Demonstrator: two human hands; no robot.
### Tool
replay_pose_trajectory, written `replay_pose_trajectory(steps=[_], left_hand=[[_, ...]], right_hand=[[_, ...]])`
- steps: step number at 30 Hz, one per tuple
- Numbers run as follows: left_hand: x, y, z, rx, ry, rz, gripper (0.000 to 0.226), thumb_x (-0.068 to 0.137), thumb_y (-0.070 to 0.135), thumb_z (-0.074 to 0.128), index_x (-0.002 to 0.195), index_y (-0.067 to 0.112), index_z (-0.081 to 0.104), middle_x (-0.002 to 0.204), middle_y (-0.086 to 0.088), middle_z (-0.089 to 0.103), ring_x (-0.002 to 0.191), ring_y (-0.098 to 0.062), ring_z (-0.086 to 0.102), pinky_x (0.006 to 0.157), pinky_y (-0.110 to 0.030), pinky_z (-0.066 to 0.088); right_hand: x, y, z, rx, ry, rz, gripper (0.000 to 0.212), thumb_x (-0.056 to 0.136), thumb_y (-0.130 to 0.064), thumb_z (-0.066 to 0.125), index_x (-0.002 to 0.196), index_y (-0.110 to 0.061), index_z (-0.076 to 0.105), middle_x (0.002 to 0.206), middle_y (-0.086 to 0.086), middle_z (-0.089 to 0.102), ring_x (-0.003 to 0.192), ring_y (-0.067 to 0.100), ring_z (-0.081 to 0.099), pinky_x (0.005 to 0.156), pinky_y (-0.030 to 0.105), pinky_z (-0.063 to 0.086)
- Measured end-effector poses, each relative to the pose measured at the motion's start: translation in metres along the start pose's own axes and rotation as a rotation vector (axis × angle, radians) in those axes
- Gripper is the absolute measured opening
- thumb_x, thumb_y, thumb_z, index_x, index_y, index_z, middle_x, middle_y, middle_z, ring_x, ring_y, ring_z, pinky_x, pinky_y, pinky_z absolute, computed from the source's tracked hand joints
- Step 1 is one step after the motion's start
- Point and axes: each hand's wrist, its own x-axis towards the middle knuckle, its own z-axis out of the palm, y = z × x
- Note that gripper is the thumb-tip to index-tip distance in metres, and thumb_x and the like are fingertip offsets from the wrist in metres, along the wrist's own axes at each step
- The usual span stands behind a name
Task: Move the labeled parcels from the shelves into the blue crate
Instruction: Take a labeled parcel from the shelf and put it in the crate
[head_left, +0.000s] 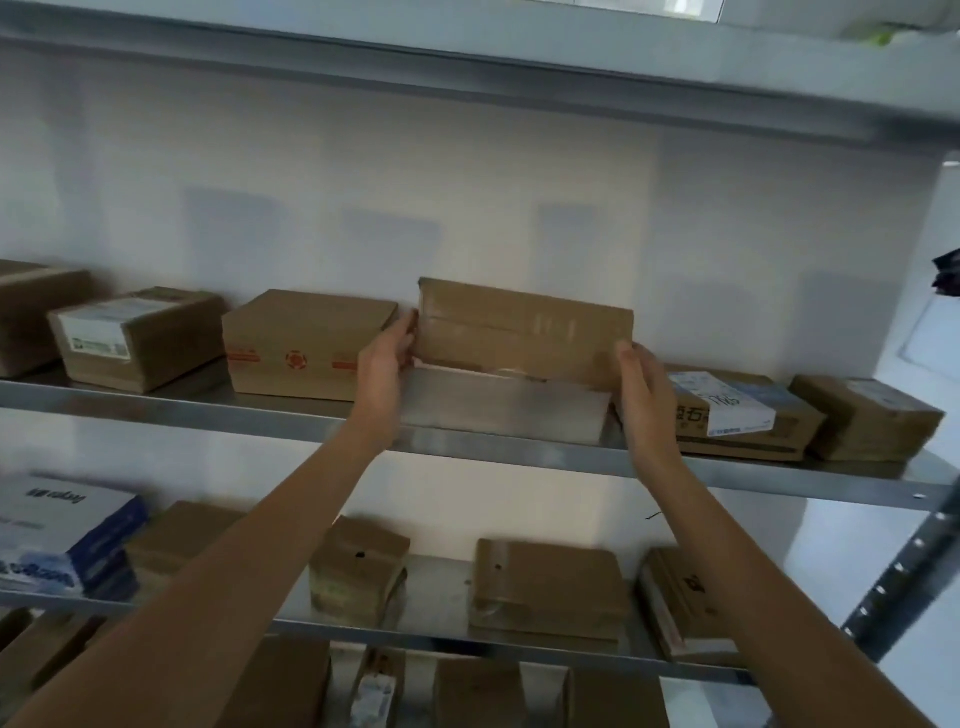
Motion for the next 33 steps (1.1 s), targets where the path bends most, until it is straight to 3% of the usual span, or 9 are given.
replay_pose_trajectory(steps=[2,5,7,10,15,22,27,31,33], left_hand=[[0.001,0.005,0.005,-0.011,0.011,0.024,0.021,0.099,0.023,0.046,0.103,0.020,0.066,0.098,0.008,0.069,0.095,-0.008,0.065,0.089,-0.023,0.050],[0.002,0.007,0.008,0.026,0.043,0.002,0.022,0.098,0.023,0.047,0.096,0.026,0.069,0.096,0.009,0.072,0.103,-0.012,0.065,0.086,-0.024,0.051],[0.003,0.008,0.008,0.037,0.067,-0.015,0.025,0.097,0.021,0.045,0.102,0.029,0.068,0.101,0.008,0.071,0.106,-0.013,0.063,0.078,-0.022,0.050],[0.001,0.008,0.006,0.057,0.063,0.027,0.034,0.095,0.012,0.042,0.106,0.034,0.066,0.101,0.009,0.068,0.099,-0.010,0.060,0.075,-0.017,0.049],[-0.003,0.010,0.002,0.110,-0.011,0.107,0.036,0.093,0.015,0.046,0.101,0.043,0.067,0.118,0.015,0.062,0.120,-0.009,0.051,0.112,-0.039,0.036],[0.002,0.018,-0.004,0.126,-0.012,0.213,0.044,0.090,0.032,0.063,0.132,0.022,0.054,0.126,0.002,0.061,0.116,-0.017,0.059,0.093,-0.039,0.053],[0.002,0.038,0.012,0.027,0.024,0.303,0.044,0.083,0.038,0.071,0.120,0.020,0.056,0.117,0.001,0.064,0.111,-0.014,0.061,0.098,-0.038,0.050],[-0.015,0.028,0.041,0.040,-0.039,0.130,0.066,0.082,0.051,0.067,0.140,0.039,0.037,0.146,-0.001,0.042,0.132,-0.022,0.042,0.105,-0.051,0.038],[-0.027,0.016,0.055,0.036,-0.195,0.021,0.058,0.089,0.050,0.059,0.141,0.044,0.036,0.133,0.004,0.058,0.123,-0.022,0.054,0.099,-0.054,0.044]], right_hand=[[0.002,-0.012,-0.004,0.068,-0.015,0.006,0.030,0.096,-0.049,0.049,0.114,-0.030,0.063,0.110,-0.019,0.064,0.105,-0.004,0.058,0.089,0.011,0.043],[0.008,-0.019,-0.006,0.063,-0.049,0.012,0.057,0.082,-0.067,0.048,0.122,-0.030,0.065,0.123,-0.007,0.066,0.116,0.011,0.059,0.106,0.039,0.044],[0.011,-0.020,-0.006,0.047,-0.066,0.007,0.050,0.084,-0.066,0.047,0.115,-0.032,0.066,0.120,-0.002,0.067,0.114,0.015,0.060,0.104,0.046,0.045],[0.012,-0.021,-0.004,0.009,-0.097,0.003,0.043,0.081,-0.065,0.047,0.105,-0.036,0.067,0.117,0.005,0.064,0.114,0.021,0.059,0.101,0.049,0.046],[0.009,-0.021,-0.002,0.021,-0.099,0.027,0.054,0.071,-0.067,0.053,0.109,-0.031,0.067,0.122,0.010,0.059,0.109,0.018,0.061,0.097,0.043,0.050],[0.005,-0.017,-0.002,0.258,-0.080,0.104,0.040,0.089,-0.042,0.064,0.113,-0.016,0.043,0.114,0.010,0.062,0.103,0.019,0.064,0.087,0.040,0.056],[-0.002,-0.012,0.003,0.511,-0.165,0.222,0.095,0.060,-0.048,0.085,0.132,-0.004,0.042,0.120,0.018,0.065,0.105,0.035,0.065,0.073,0.043,0.060],[-0.022,-0.009,0.023,0.725,-0.192,0.320,0.059,0.080,-0.040,0.069,0.130,-0.012,0.053,0.119,0.013,0.068,0.097,0.024,0.066,0.067,0.037,0.057],[-0.034,-0.006,0.033,0.736,-0.265,0.335,0.035,0.089,-0.035,0.059,0.119,-0.016,0.061,0.109,0.009,0.072,0.095,0.021,0.067,0.079,0.044,0.056]])
